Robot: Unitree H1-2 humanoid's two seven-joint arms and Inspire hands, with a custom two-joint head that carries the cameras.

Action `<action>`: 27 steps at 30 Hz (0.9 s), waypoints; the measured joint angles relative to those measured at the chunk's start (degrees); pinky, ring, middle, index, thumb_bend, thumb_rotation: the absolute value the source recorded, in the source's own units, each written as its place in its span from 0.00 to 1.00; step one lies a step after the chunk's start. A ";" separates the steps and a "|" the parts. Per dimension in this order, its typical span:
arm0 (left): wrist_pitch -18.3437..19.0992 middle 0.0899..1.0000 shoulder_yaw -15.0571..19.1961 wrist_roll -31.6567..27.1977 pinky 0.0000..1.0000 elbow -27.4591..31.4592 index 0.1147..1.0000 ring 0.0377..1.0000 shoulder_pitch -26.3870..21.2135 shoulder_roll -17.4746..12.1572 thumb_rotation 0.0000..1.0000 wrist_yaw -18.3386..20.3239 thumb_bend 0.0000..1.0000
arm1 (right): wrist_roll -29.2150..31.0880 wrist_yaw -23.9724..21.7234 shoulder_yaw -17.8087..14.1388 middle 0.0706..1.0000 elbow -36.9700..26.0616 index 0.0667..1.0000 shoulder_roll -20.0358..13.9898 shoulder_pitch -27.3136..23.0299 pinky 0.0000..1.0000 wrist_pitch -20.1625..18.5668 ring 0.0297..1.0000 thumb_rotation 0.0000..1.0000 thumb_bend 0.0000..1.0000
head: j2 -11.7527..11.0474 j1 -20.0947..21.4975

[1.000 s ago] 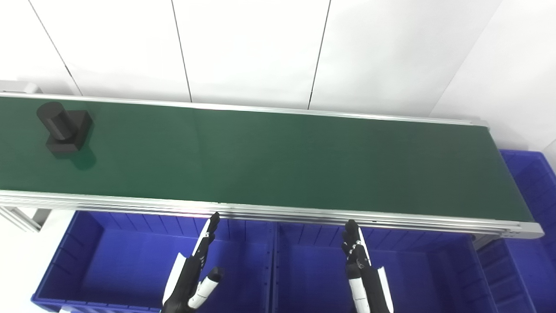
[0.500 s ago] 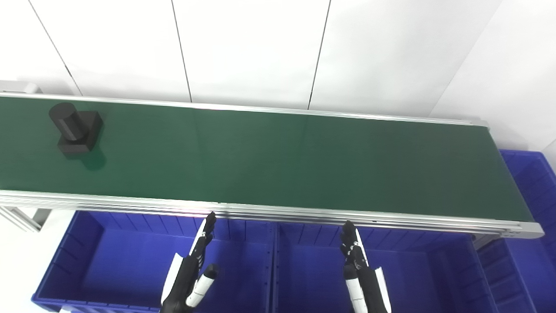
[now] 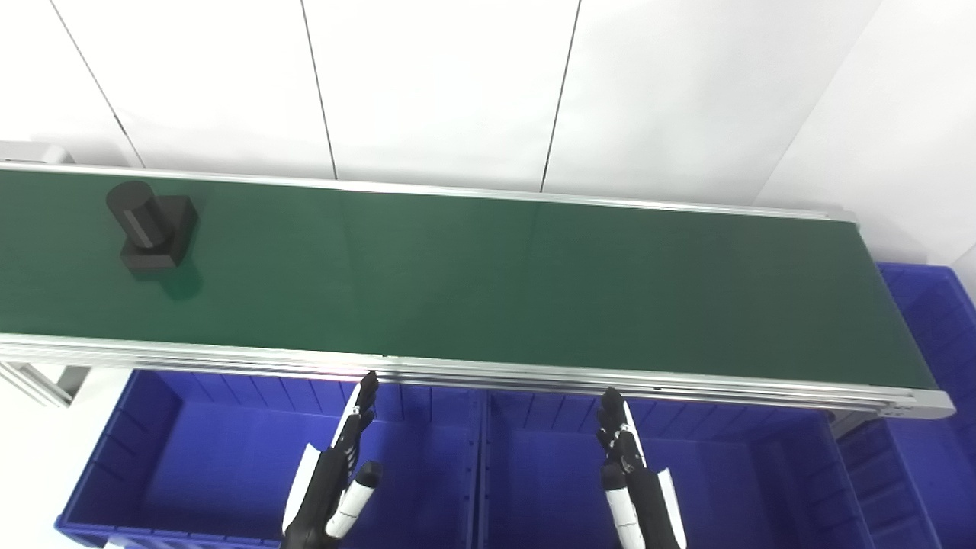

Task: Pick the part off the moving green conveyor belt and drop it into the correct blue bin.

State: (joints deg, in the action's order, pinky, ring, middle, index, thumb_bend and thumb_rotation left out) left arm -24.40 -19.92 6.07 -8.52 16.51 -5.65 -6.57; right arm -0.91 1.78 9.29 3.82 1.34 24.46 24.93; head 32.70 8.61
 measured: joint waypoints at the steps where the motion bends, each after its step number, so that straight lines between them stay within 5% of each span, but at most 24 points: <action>1: 0.00 1.00 0.00 -0.04 0.99 0.00 1.00 1.00 0.00 0.00 1.00 0.00 0.70 | 0.03 -0.01 0.00 1.00 0.00 1.00 -0.01 0.00 1.00 0.00 1.00 0.89 0.75 | 0.00 0.00; 18: 0.00 1.00 -0.13 0.45 1.00 -0.07 1.00 1.00 -0.02 0.20 1.00 0.00 0.73 | 0.60 -0.37 -0.10 1.00 -0.01 1.00 -0.03 0.01 1.00 0.00 1.00 0.90 0.74 | -0.26 -1.41; 20: 0.00 1.00 -0.41 0.39 0.99 -0.10 1.00 1.00 -0.04 0.23 1.00 0.00 0.71 | 0.77 -1.01 -0.23 1.00 -0.01 1.00 -0.17 0.01 1.00 0.00 1.00 0.93 0.72 | -1.57 -7.52; 22: 0.00 1.00 -0.84 0.37 0.98 -0.28 1.00 1.00 -0.15 0.30 1.00 0.00 0.71 | 0.39 -0.95 -0.41 1.00 0.00 1.00 -0.49 0.01 1.00 0.00 1.00 0.95 0.71 | -1.58 -7.56; 23: 0.00 1.00 -1.03 0.44 0.97 -0.45 1.00 1.00 -0.27 0.37 1.00 -0.01 0.71 | 0.39 -0.97 -0.71 1.00 0.05 1.00 -0.68 0.01 1.00 0.00 1.00 0.96 0.70 | -3.24 -12.52; 27: 0.00 0.99 -2.36 1.81 0.93 -1.98 0.96 0.97 -1.14 0.77 1.00 -1.33 0.66 | 3.22 -2.92 -3.49 1.00 0.72 1.00 -0.47 0.02 1.00 0.00 1.00 0.95 0.66 | -4.75 -15.82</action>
State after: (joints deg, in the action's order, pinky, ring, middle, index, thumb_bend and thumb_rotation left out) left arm -24.40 -22.28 7.87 -10.49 15.37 -4.88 -7.91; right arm 2.30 -1.13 5.80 4.55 0.88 24.47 24.93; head 27.95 -7.21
